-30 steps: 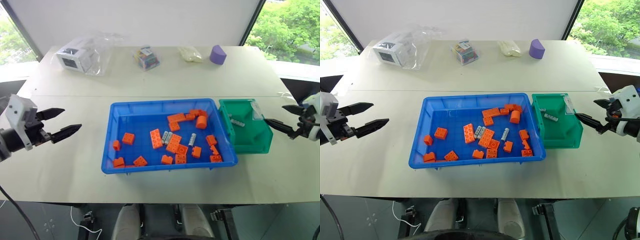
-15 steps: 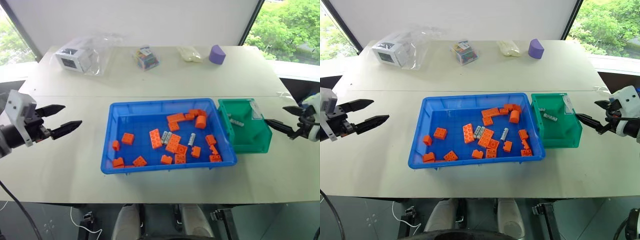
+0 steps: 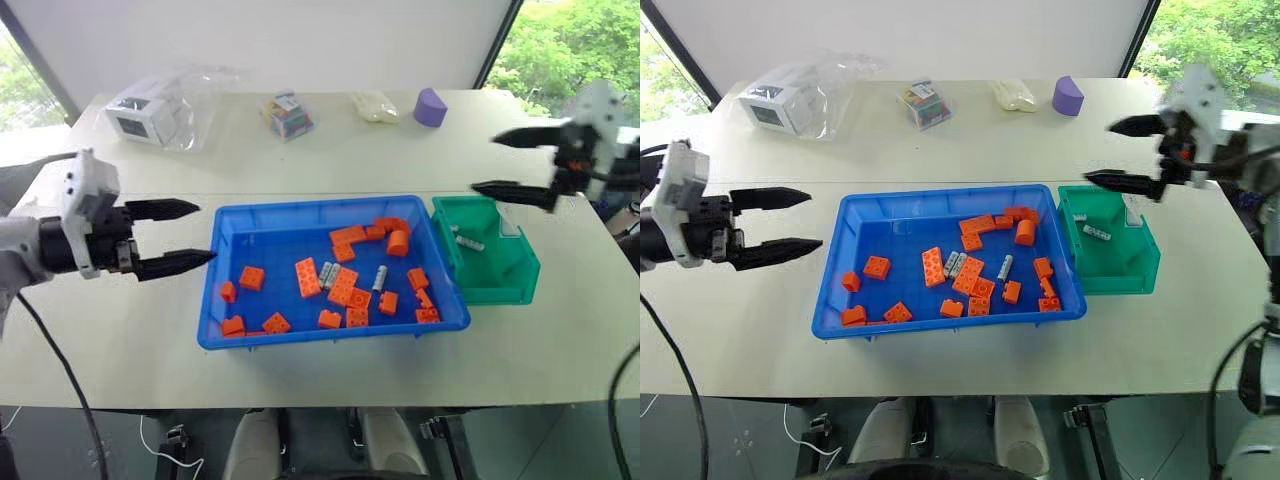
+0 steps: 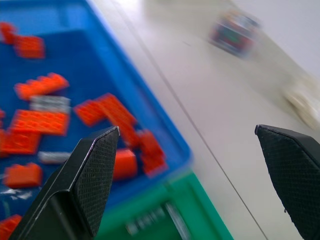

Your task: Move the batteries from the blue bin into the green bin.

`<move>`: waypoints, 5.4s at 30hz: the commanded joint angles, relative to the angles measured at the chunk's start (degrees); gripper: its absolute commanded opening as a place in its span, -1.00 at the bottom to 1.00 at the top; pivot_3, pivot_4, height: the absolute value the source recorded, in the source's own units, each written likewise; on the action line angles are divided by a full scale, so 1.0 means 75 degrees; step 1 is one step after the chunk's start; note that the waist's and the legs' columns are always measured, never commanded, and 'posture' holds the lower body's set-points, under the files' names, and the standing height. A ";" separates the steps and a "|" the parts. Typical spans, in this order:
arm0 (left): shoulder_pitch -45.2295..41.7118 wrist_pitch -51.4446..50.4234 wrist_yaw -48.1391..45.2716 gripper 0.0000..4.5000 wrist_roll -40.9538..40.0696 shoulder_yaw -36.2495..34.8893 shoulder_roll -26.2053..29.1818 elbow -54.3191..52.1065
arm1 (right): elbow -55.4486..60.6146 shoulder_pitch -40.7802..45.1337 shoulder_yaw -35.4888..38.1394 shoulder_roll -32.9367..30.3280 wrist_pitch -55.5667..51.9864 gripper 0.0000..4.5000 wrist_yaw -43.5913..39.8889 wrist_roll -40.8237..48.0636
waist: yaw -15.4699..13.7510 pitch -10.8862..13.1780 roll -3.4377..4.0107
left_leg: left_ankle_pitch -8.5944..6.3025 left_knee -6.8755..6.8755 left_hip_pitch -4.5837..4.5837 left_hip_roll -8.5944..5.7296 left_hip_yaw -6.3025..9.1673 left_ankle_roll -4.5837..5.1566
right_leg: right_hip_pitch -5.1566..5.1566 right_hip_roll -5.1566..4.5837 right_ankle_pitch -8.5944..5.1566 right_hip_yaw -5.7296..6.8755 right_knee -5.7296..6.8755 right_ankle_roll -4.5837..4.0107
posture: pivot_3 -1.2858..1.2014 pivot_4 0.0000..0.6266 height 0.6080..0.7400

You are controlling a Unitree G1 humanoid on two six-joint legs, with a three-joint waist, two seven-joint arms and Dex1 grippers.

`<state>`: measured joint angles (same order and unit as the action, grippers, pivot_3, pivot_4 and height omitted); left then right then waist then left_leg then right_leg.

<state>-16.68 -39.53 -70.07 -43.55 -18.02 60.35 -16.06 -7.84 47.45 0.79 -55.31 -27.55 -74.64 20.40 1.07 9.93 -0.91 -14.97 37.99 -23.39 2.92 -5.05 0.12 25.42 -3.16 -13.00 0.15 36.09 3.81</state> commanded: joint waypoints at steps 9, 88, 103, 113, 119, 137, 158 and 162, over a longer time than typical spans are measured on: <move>-0.0775 0.0357 -0.0764 1.00 0.0228 0.1152 0.0096 -0.0344 | 0.1644 -0.0089 -0.2734 0.2092 -0.1210 0.99 0.0783 -0.0769 | -0.0072 0.0003 -0.0007 | 0.0001 0.0017 -0.0027 -0.0016 -0.0005 0.0000 | 0.0004 -0.0015 0.0000 0.0002 0.0000 -0.0001 | 0.03 -0.52 0.91; -0.0696 0.0420 -0.0861 1.00 0.0629 0.1453 -0.0127 -0.0488 | 0.0525 0.0086 -0.4709 0.3477 0.0334 0.64 0.0550 -0.2539 | 0.0001 0.0001 -0.0018 | 0.0003 0.0018 0.0001 0.0035 0.0023 -0.0003 | 0.0006 0.0066 -0.0007 0.0001 0.0049 -0.0020 | 0.03 -0.52 0.91; -0.0215 0.0446 -0.0705 1.00 0.0583 0.1191 -0.0016 -0.0650 | 0.0035 0.0270 -0.4665 0.3952 0.0820 0.64 0.0021 -0.2676 | -0.0019 0.0004 -0.0021 | 0.0003 0.0019 -0.0006 0.0035 0.0019 -0.0003 | 0.0006 0.0062 -0.0009 0.0001 0.0039 -0.0025 | 0.03 -0.52 0.91; -0.0139 0.0392 -0.0564 1.00 0.0538 0.1035 -0.0025 -0.0710 | -0.1184 0.0231 -0.4911 0.4440 0.1666 0.64 0.0065 -0.3235 | -0.0030 0.0003 -0.0021 | 0.0004 0.0022 -0.0006 0.0034 0.0017 -0.0004 | 0.0004 0.0058 -0.0009 0.0001 0.0039 -0.0026 | 0.03 -0.52 0.91; -0.0192 0.0403 -0.0490 1.00 0.0507 0.1027 -0.0013 -0.0687 | -0.1059 0.0294 -0.4732 0.4508 0.1473 0.00 -0.0238 -0.3069 | -0.0019 0.0002 -0.0022 | 0.0004 0.0021 0.0001 0.0034 0.0018 -0.0004 | 0.0000 0.0060 -0.0009 0.0001 0.0043 -0.0026 | 0.03 -0.52 0.91; -0.1105 0.0766 -0.0620 1.00 0.0857 0.1813 -0.0462 -0.0014 | 0.0776 0.0267 -0.3010 0.3279 -0.1104 0.01 0.0109 -0.1839 | -0.0023 0.0003 -0.0022 | 0.0004 0.0019 -0.0003 0.0031 0.0016 -0.0005 | 0.0003 0.0057 -0.0009 0.0001 0.0038 -0.0026 | 0.03 -0.52 0.91; -0.1096 0.0766 -0.0614 1.00 0.0919 0.1710 -0.0404 0.0007 | -0.0537 -0.0046 -0.3371 0.3670 -0.0049 0.01 0.0831 -0.2623 | -0.0034 0.0004 -0.0022 | 0.0004 0.0020 -0.0005 0.0031 0.0017 -0.0005 | 0.0002 0.0058 -0.0008 0.0000 0.0039 -0.0024 | 0.03 -0.52 0.91; -0.1085 0.0781 -0.0565 1.00 0.0923 0.1719 -0.0429 -0.0012 | -0.0539 0.0027 -0.3384 0.3706 -0.0039 0.01 0.0759 -0.2648 | -0.0032 0.0004 -0.0022 | 0.0004 0.0020 -0.0005 0.0032 0.0018 -0.0005 | 0.0003 0.0060 -0.0008 0.0001 0.0039 -0.0024 | 0.03 -0.52 0.91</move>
<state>-24.72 -34.41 -74.58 -36.67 -3.49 56.64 -14.75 -13.23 46.17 -24.54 -27.59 -28.20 -68.51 0.63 0.82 9.96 -1.08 -14.94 38.15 -23.43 3.16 -4.91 0.08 25.44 -2.71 -13.07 0.16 36.38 3.64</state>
